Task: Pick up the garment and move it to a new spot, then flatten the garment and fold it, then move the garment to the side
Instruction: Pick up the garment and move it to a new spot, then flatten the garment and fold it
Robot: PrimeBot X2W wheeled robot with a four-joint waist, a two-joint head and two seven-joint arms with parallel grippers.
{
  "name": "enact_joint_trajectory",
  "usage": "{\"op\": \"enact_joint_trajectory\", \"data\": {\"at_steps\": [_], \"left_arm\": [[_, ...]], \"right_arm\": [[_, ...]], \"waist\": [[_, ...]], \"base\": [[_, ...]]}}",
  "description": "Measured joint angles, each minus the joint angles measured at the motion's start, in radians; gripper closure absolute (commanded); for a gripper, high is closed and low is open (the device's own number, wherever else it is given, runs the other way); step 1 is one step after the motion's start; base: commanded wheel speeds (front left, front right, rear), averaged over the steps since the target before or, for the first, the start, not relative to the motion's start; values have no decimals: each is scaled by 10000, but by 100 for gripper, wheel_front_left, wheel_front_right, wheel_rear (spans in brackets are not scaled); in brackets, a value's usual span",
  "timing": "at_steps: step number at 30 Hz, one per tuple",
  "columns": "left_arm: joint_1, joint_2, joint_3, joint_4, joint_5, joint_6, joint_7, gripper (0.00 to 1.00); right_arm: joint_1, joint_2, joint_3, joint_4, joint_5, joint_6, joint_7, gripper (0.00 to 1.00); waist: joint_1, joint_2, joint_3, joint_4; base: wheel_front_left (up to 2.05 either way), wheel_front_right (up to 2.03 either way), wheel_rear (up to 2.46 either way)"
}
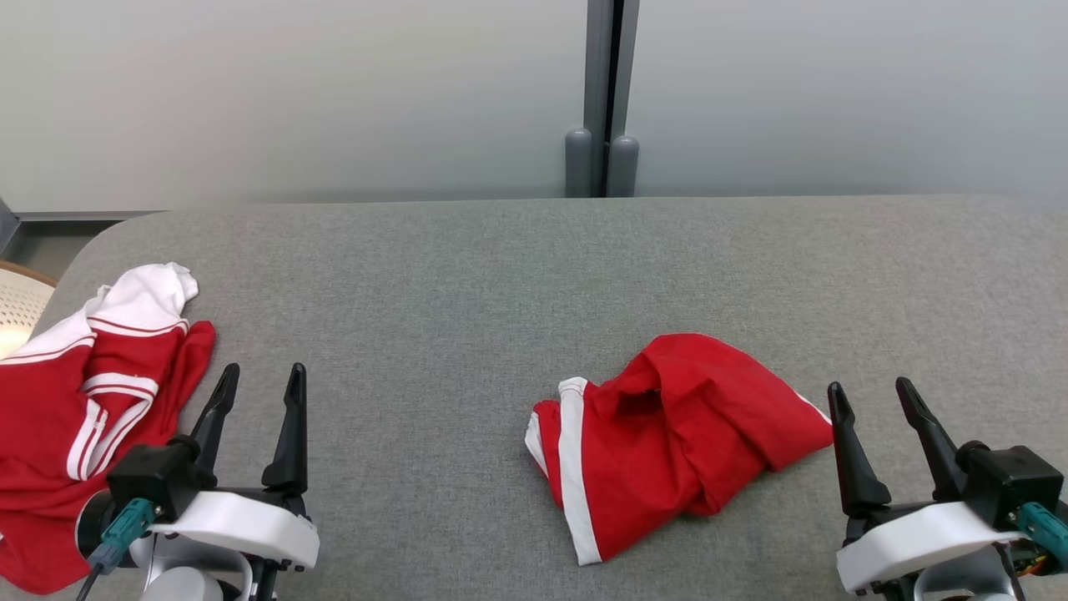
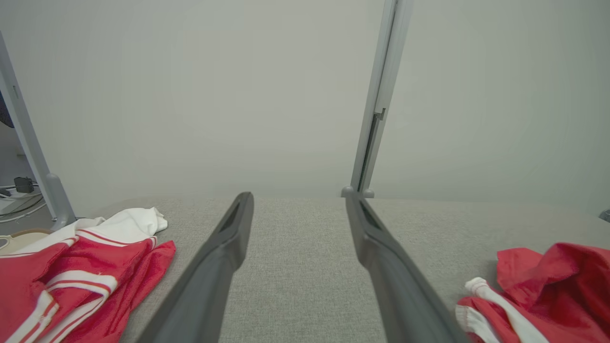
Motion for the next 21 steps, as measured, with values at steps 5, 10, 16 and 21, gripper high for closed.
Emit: {"op": "enact_joint_trajectory", "data": {"at_steps": [5,10,16,21], "left_arm": [[307,84,117,138,-25,-311,0,0],[488,-12,123,105,128,-290,0,0],[740,-94,96,192,219,-267,0,0],[742,-105,58,251,230,-305,0,0]], "right_arm": [[276,-2,-165,-171,-25,0,132,0],[485,0,-274,-347,-27,0,238,0],[796,0,-349,-512,-27,0,376,0],[796,2,-259,-583,-23,0,447,0]], "waist": [[0,1,-228,91],[0,0,-359,61],[0,0,-605,117],[0,0,-654,125]], "base": [[0,0,0],[0,0,0],[0,0,0],[0,0,0]]}}
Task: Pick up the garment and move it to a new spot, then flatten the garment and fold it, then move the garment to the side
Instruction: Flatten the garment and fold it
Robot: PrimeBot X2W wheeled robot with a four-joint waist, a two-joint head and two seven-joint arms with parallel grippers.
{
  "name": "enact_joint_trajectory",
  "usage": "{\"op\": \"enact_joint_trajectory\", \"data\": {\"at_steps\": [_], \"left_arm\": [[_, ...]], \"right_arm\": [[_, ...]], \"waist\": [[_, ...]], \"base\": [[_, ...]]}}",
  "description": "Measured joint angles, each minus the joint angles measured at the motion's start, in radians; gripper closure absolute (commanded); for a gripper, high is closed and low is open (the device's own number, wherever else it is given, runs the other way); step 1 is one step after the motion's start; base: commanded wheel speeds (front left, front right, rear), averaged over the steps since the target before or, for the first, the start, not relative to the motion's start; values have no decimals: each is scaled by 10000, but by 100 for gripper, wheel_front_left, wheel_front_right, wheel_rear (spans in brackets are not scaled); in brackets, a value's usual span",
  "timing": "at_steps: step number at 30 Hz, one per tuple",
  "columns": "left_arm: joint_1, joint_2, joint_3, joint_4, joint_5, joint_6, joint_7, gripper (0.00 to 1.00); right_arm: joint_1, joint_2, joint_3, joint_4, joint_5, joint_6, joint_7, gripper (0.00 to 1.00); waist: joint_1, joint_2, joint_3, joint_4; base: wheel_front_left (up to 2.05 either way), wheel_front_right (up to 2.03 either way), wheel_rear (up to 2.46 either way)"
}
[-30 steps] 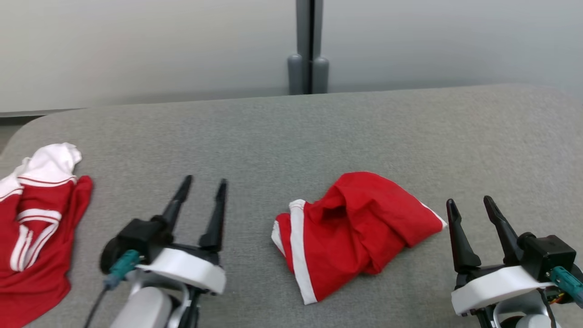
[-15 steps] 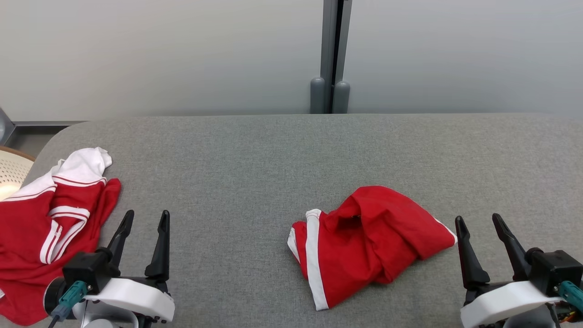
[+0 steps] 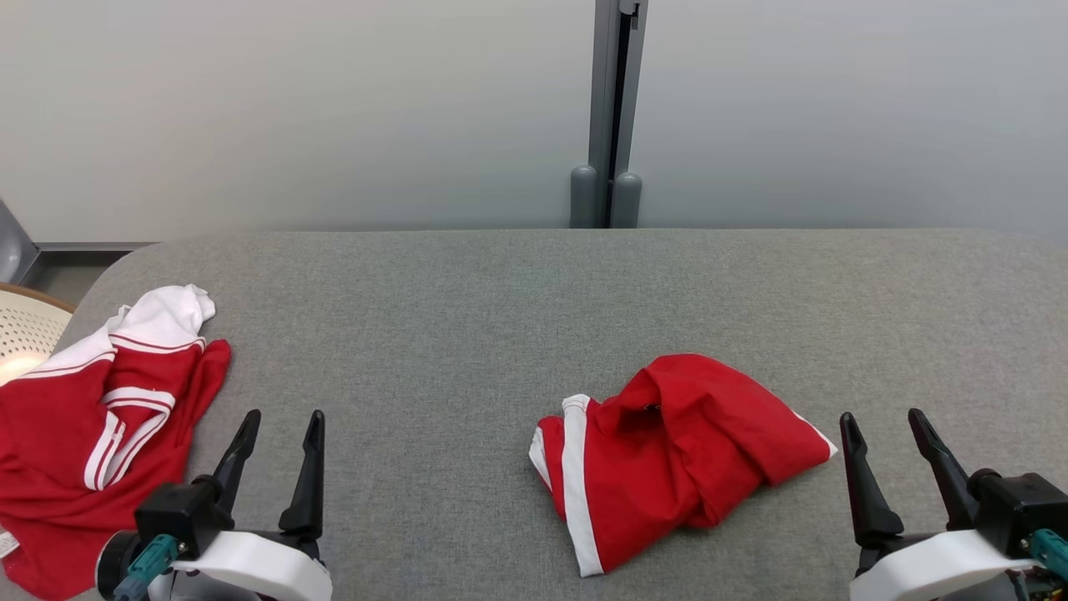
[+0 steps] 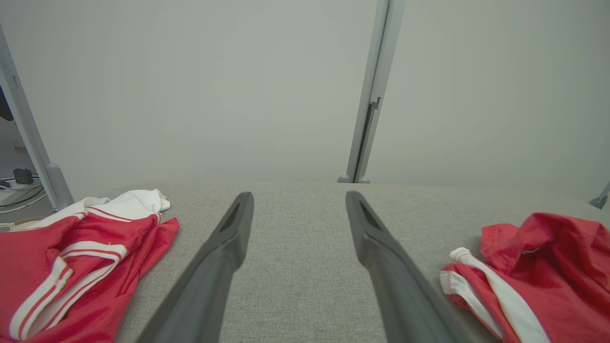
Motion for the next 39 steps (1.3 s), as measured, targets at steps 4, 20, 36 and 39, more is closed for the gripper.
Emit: {"op": "enact_joint_trajectory", "data": {"at_steps": [4,20,36,39], "left_arm": [[0,-42,-96,104,-2,-33,12,0],[-114,-140,-182,203,-63,-2,10,0],[-1632,-708,-341,-29,240,-182,8,0],[-1780,-821,-222,-48,336,-232,6,0]], "right_arm": [[0,0,-21,-12,0,0,2,0],[-7,4,-19,36,12,0,77,0],[-2402,-986,2928,1448,-823,4,1743,0],[-2743,-989,2867,1766,-1024,4,2180,100]], "waist": [[0,0,18,-15],[0,0,145,110],[0,0,1756,1068],[0,0,2043,1208]], "base": [[0,0,0],[0,0,0],[0,0,0],[0,0,0]]}}
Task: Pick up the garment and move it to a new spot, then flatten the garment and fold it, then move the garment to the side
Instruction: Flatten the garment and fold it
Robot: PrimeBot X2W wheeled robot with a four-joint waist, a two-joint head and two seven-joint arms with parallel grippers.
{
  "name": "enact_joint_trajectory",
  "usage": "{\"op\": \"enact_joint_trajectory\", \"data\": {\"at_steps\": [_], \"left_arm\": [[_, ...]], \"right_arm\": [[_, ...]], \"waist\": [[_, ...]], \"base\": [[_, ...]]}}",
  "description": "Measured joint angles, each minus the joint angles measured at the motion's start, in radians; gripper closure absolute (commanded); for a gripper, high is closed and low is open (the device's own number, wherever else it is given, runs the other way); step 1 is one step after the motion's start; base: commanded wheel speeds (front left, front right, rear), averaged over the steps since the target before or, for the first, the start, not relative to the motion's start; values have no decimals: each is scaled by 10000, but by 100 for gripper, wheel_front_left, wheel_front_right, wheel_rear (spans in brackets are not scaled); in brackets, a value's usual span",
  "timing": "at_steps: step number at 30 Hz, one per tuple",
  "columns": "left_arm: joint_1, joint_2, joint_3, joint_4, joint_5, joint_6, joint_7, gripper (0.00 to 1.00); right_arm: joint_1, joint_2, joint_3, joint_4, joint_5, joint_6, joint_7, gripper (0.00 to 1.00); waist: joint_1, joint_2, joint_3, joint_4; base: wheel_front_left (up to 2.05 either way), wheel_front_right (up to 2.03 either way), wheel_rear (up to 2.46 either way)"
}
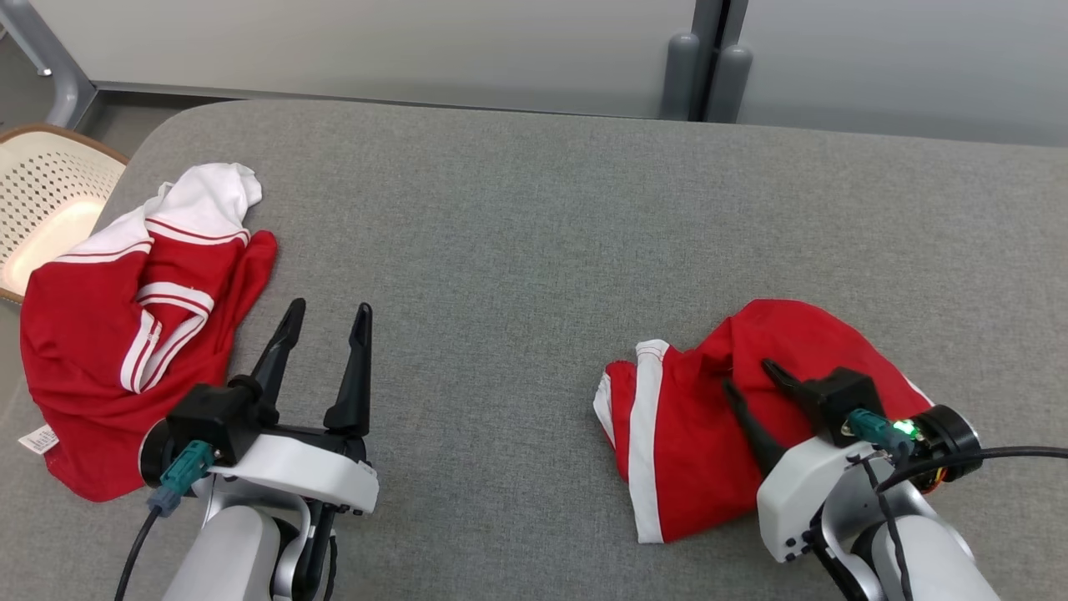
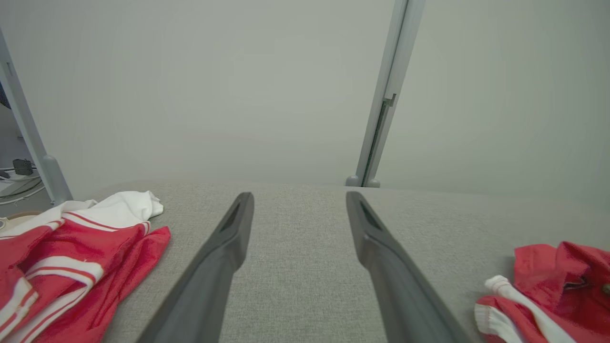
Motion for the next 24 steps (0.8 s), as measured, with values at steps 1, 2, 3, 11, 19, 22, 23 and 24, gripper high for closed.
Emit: {"op": "enact_joint_trajectory", "data": {"at_steps": [1,2,3,11,19,22,23,24], "left_arm": [[-17,-12,56,-2,40,-2,2,0],[-43,-25,117,-6,81,0,2,0],[-76,-44,186,0,104,0,2,0],[-143,-295,543,4,360,-176,0,0],[-347,-395,802,-6,548,-343,-6,0],[-351,-416,907,21,646,-387,-6,0],[-351,-428,941,29,686,-410,-6,0],[-352,-443,972,40,702,-424,-6,0]], "right_arm": [[-38,29,-54,42,-21,0,52,100],[-78,79,-174,54,-71,6,56,100],[-140,109,-291,40,-71,6,52,100],[-115,731,-3233,-163,318,6,-696,100],[297,984,-6113,1254,2056,-4,-1590,100],[384,1009,-6134,2165,2554,-4,-1942,53],[387,1007,-6031,2362,2708,-4,-2115,0],[387,1007,-5887,2462,2777,-4,-2355,0]], "waist": [[0,0,79,22],[0,0,147,35],[0,0,205,36],[0,0,416,-179],[0,0,700,-359],[0,0,751,-449],[0,0,750,-481],[0,0,739,-514]], "base": [[0,0,0],[0,0,0],[0,0,0],[0,0,0],[0,0,0],[0,0,0],[0,0,0],[0,0,0]]}}
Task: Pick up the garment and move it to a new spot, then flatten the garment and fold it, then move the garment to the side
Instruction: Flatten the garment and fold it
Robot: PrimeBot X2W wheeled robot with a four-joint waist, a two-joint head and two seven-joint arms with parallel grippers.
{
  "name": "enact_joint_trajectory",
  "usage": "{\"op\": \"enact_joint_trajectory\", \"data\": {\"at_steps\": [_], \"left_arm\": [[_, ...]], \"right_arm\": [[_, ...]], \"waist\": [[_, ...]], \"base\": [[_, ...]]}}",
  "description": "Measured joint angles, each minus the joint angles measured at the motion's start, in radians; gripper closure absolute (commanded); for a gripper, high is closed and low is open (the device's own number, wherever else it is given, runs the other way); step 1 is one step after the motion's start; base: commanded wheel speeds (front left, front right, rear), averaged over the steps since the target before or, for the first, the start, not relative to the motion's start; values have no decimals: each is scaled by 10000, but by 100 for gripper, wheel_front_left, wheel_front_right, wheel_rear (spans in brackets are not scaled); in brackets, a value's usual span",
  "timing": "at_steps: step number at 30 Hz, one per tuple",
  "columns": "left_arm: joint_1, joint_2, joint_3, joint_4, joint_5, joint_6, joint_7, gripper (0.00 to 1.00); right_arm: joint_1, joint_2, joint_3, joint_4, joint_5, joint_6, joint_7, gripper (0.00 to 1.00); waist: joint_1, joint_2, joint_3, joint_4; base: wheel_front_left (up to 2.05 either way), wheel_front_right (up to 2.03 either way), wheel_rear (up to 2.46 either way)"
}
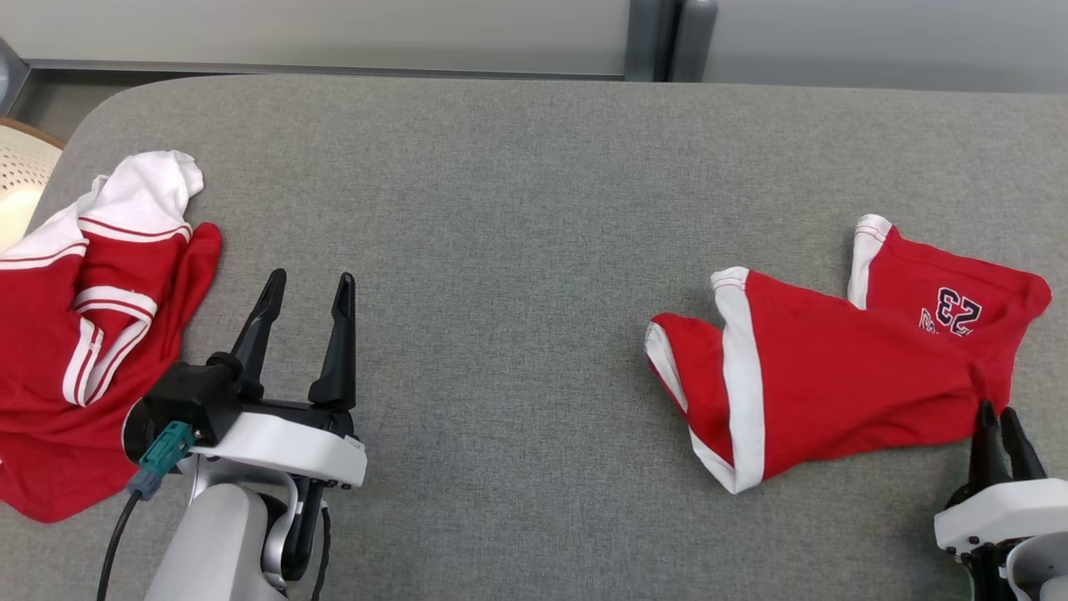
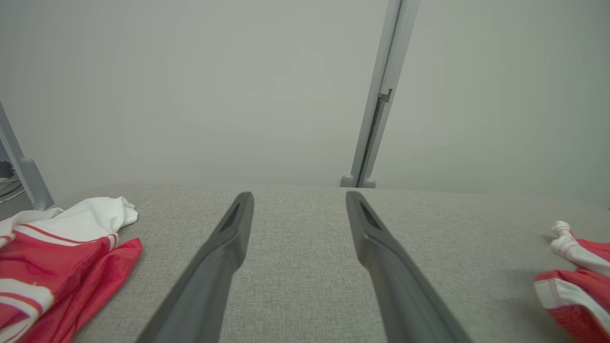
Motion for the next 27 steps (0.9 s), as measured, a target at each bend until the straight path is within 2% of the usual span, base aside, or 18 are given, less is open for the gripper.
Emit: {"op": "enact_joint_trajectory", "data": {"at_steps": [3,8,12,17,27], "left_arm": [[3,-23,115,21,48,-21,0,0],[116,-77,286,-8,109,-48,0,0],[445,-77,389,-12,259,-48,0,0],[724,-84,322,104,408,-65,0,0],[1061,-73,115,270,541,-10,0,0]], "right_arm": [[-2,12,389,-249,-224,0,-786,0],[137,4,1053,-1684,-1275,0,-1227,0],[628,-6,1789,-3327,-2050,0,-763,0],[1308,-65,2464,-4414,-2144,0,-31,0],[1950,-38,2545,-5120,-1783,0,491,0]], "waist": [[1,0,-64,-88],[1,0,-330,-215],[1,0,-732,-301],[1,0,-1193,-340],[0,0,-1563,-435]], "base": [[0,0,0],[0,0,0],[0,0,0],[0,0,0],[0,0,0]]}}
